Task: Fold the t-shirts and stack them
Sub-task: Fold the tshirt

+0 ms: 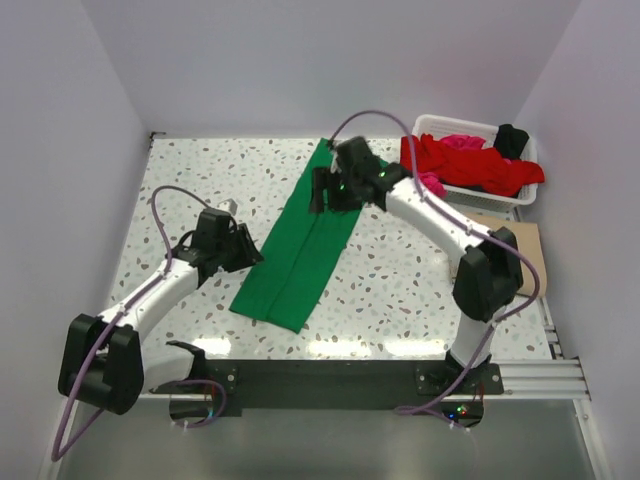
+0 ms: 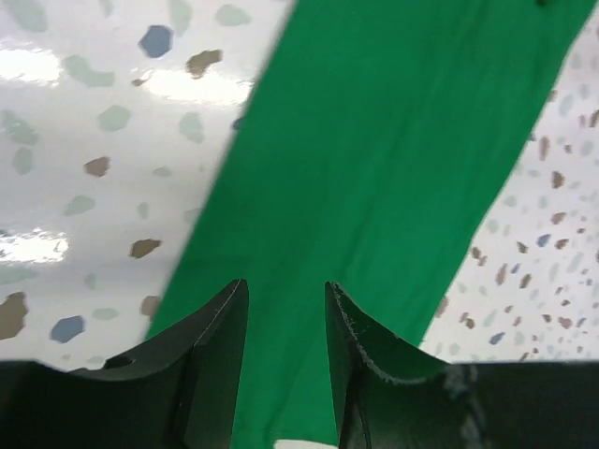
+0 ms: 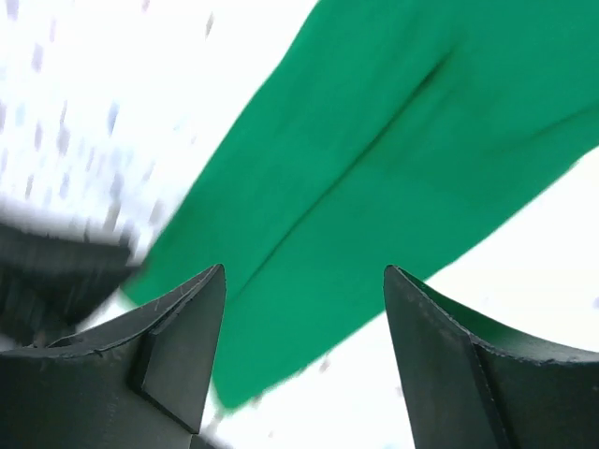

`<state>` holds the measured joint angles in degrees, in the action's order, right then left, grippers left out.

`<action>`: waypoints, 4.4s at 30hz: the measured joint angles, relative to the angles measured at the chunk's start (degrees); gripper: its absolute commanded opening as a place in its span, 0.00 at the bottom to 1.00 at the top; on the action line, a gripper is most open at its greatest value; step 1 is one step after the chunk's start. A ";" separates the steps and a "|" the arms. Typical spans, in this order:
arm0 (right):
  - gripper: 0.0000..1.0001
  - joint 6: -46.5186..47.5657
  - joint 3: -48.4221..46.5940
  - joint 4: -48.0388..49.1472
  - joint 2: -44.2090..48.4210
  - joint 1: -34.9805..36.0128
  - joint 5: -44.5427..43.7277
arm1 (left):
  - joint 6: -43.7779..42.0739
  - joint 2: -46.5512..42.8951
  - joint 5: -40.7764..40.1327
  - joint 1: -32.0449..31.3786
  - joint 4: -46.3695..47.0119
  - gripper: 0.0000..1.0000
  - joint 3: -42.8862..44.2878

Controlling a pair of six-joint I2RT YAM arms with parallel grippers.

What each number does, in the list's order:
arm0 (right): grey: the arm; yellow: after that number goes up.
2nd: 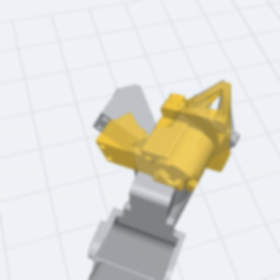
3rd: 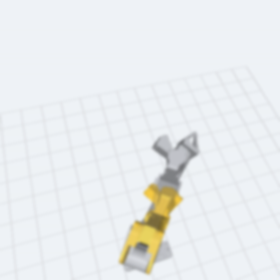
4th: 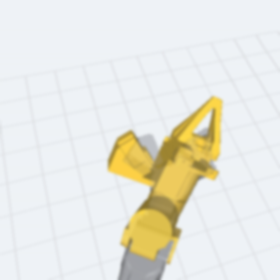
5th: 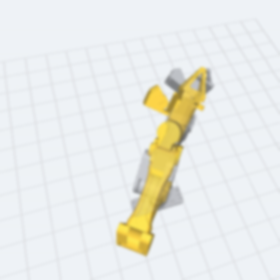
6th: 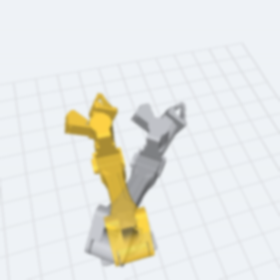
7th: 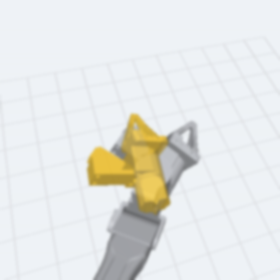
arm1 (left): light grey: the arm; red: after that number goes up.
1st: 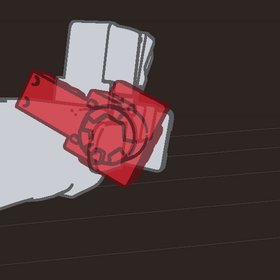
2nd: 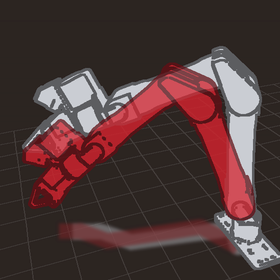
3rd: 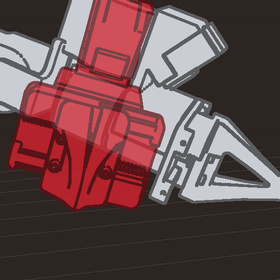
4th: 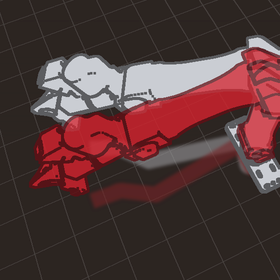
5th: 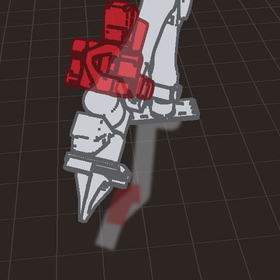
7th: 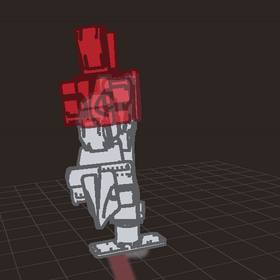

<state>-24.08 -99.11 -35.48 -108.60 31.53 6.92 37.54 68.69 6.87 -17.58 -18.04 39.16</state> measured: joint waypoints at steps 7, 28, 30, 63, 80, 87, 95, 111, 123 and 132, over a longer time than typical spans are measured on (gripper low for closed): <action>0.70 -13.29 25.51 1.55 8.46 21.27 -0.68 | -8.39 0.28 -1.60 3.80 -1.51 0.46 -1.27; 0.46 -34.58 29.20 3.58 0.85 34.95 -6.43 | -16.13 -5.62 -1.40 4.72 -2.36 0.47 -4.17; 0.42 -34.97 28.35 3.08 0.44 35.01 -7.54 | -16.17 -5.68 -1.29 4.72 -2.43 0.47 -4.17; 0.28 -38.95 55.21 -10.19 31.47 35.17 -14.62 | 6.32 -12.48 6.25 -23.85 -0.48 0.51 -19.23; 0.44 -40.54 57.42 -8.66 43.12 35.17 -11.98 | 14.32 -12.28 4.50 -30.99 -1.07 0.51 -19.15; 0.42 -41.40 60.89 -5.29 39.45 34.91 -12.44 | 14.88 -12.02 4.11 -31.74 -1.14 0.50 -19.06; 0.41 -41.13 62.64 -2.84 41.24 31.12 -14.38 | 16.02 -12.85 3.41 -32.09 -2.47 0.50 -19.06; 0.37 -40.24 67.54 3.19 40.24 26.91 -10.08 | 16.94 -12.68 3.08 -32.13 -2.64 0.49 -19.02; 0.33 -40.24 68.41 4.90 40.09 26.91 -7.37 | 16.96 -12.46 3.15 -32.39 -2.64 0.45 -19.02; 0.26 -40.09 68.98 7.67 38.58 26.91 -3.91 | 16.98 -10.34 4.94 -32.85 -1.33 0.36 -19.02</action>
<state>-64.16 -30.13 -27.81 -70.02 58.43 3.01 54.52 58.35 11.81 -50.43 -19.38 20.14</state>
